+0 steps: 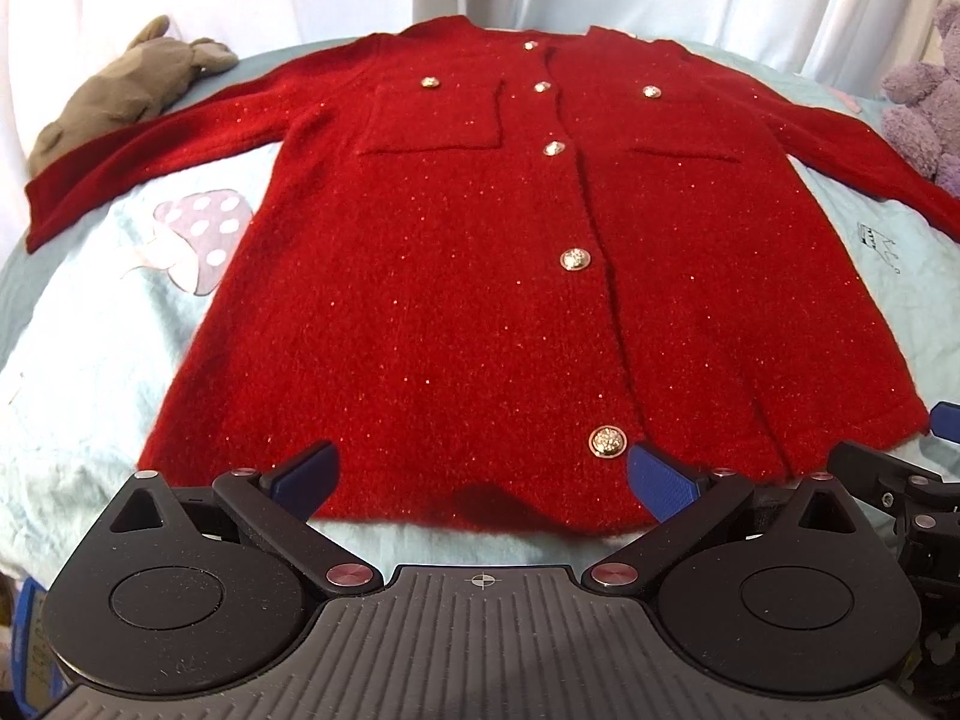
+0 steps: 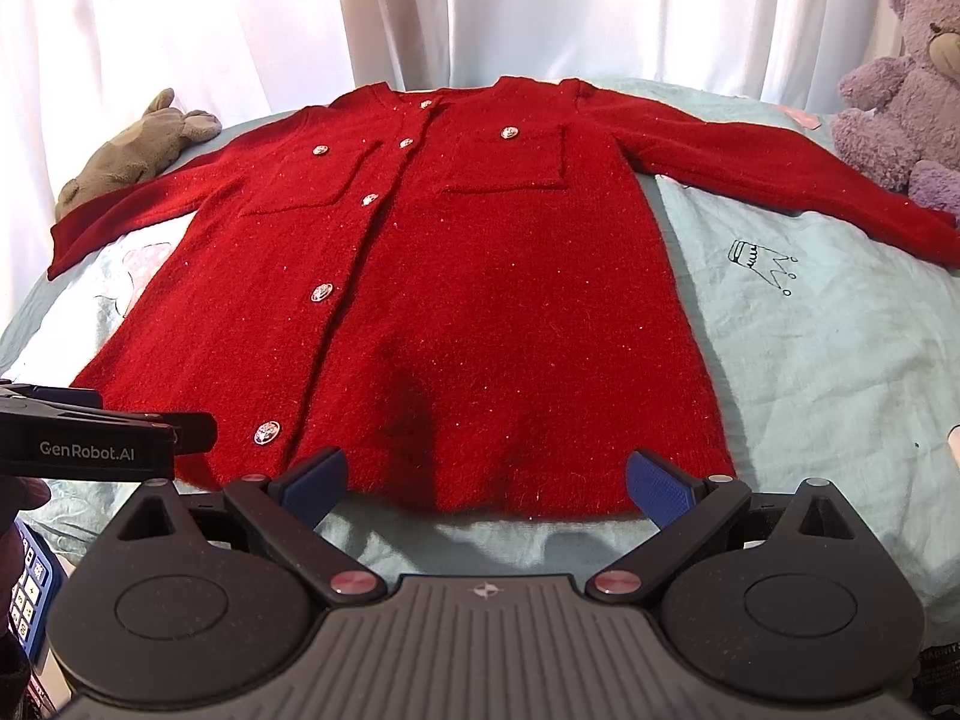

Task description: Fold small clothes

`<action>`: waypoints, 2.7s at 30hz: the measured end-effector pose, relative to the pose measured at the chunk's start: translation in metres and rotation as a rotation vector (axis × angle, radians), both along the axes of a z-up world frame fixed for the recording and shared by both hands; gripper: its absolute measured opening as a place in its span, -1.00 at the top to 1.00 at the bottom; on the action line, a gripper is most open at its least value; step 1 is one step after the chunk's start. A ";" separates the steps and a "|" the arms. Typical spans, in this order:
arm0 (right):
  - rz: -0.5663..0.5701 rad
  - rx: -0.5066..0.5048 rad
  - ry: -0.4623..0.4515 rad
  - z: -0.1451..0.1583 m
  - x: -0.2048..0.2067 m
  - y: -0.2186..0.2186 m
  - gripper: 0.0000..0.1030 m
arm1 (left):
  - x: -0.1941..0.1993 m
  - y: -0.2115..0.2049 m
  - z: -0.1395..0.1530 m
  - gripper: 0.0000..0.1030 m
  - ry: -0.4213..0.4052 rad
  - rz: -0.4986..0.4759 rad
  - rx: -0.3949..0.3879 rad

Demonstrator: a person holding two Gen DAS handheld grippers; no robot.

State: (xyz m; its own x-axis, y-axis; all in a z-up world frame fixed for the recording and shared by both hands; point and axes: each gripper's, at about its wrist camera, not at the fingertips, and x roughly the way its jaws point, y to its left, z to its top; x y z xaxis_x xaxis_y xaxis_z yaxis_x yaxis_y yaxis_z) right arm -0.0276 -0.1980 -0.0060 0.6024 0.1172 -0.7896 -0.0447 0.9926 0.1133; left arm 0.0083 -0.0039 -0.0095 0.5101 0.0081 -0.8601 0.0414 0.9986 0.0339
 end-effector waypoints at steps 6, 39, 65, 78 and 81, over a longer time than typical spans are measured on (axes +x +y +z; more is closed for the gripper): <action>0.001 -0.001 0.002 -0.001 0.001 0.000 -0.92 | 0.000 -0.002 0.000 -1.00 0.005 -0.004 -0.005; 0.006 0.002 0.012 -0.003 0.005 0.003 -0.92 | 0.008 0.001 -0.002 -1.00 0.036 0.010 -0.013; -0.016 0.003 0.084 -0.016 0.060 0.001 -0.92 | 0.069 0.018 -0.014 -1.00 0.119 0.048 -0.054; -0.083 0.105 0.208 -0.049 0.132 -0.009 -0.93 | 0.151 0.059 -0.041 -1.00 0.144 0.149 -0.129; -0.079 0.112 0.207 -0.050 0.136 -0.010 -0.93 | 0.157 0.062 -0.043 -1.00 0.115 0.143 -0.114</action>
